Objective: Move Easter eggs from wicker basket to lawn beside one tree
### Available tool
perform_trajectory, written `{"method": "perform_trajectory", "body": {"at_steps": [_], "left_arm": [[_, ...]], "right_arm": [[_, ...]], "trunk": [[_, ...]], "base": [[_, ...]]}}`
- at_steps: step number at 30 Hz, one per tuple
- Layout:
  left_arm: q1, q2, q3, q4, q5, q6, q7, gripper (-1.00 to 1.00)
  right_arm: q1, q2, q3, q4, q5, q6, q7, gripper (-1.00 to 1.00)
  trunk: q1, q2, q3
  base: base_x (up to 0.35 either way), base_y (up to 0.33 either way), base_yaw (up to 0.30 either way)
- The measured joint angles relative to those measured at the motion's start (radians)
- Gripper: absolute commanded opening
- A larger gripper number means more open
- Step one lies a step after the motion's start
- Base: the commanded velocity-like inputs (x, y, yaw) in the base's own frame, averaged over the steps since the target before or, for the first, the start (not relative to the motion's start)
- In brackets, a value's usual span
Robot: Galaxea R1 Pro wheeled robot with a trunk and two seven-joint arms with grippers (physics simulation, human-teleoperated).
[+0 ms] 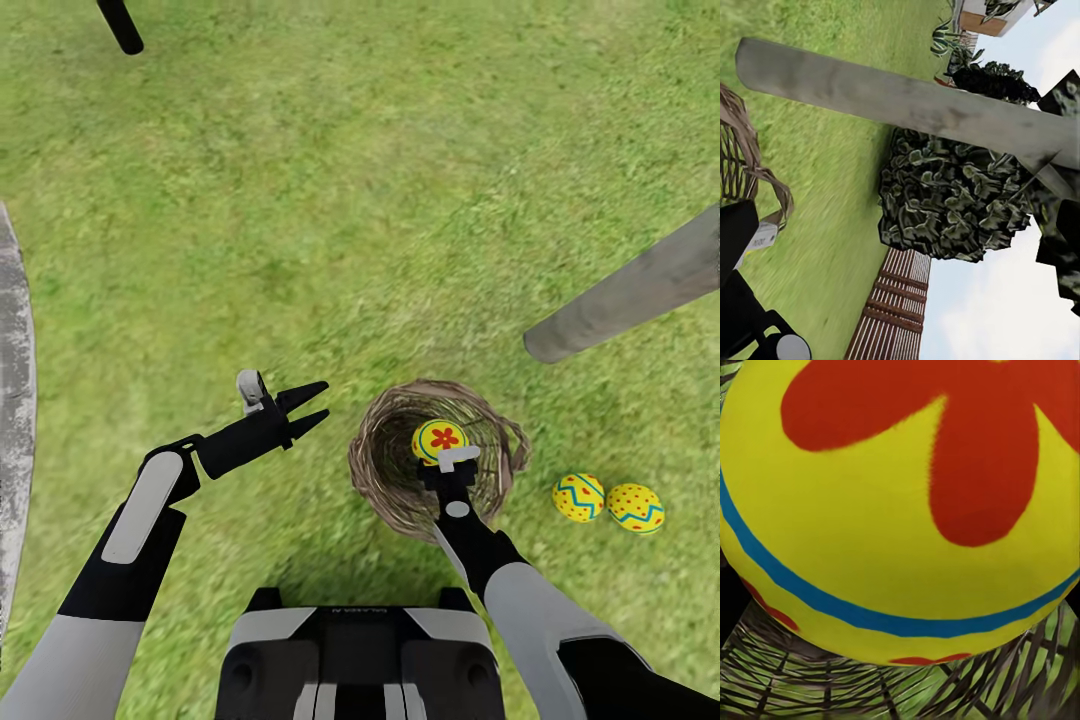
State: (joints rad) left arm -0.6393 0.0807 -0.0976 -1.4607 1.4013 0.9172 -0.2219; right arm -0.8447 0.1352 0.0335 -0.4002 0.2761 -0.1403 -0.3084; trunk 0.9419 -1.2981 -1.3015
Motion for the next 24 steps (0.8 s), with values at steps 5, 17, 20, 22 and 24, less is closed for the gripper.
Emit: {"method": "perform_trajectory", "body": {"at_steps": [5,17,20,22,24], "left_arm": [[0.0,0.0,0.0,0.0,0.0,0.0,0.0,1.0],[0.0,-0.001,0.0,0.001,0.0,0.0,0.0,1.0],[0.0,0.0,0.0,0.001,0.0,0.0,0.0,1.0],[0.0,0.0,0.0,0.001,0.0,0.0,0.0,1.0],[0.0,0.0,0.0,0.001,0.0,-0.001,0.0,1.0]], "right_arm": [[0.0,-0.001,0.0,0.0,0.0,0.0,0.0,-1.0],[0.0,0.0,0.0,-0.002,0.0,0.0,0.001,-1.0],[0.0,0.0,0.0,-0.002,0.0,0.001,0.002,-1.0],[0.0,-0.001,0.0,-0.001,0.0,0.002,0.002,-1.0],[0.0,0.0,0.0,-0.001,0.0,0.002,0.002,-1.0]], "trunk": [[-0.019,0.035,0.016],[-0.065,0.119,0.053],[-0.077,0.14,0.063],[-0.084,0.154,0.069],[-0.092,0.168,0.075]], "base": [[0.0,0.0,0.0],[0.0,0.0,0.0],[0.0,0.0,0.0],[0.0,0.0,0.0],[0.0,0.0,0.0]]}}
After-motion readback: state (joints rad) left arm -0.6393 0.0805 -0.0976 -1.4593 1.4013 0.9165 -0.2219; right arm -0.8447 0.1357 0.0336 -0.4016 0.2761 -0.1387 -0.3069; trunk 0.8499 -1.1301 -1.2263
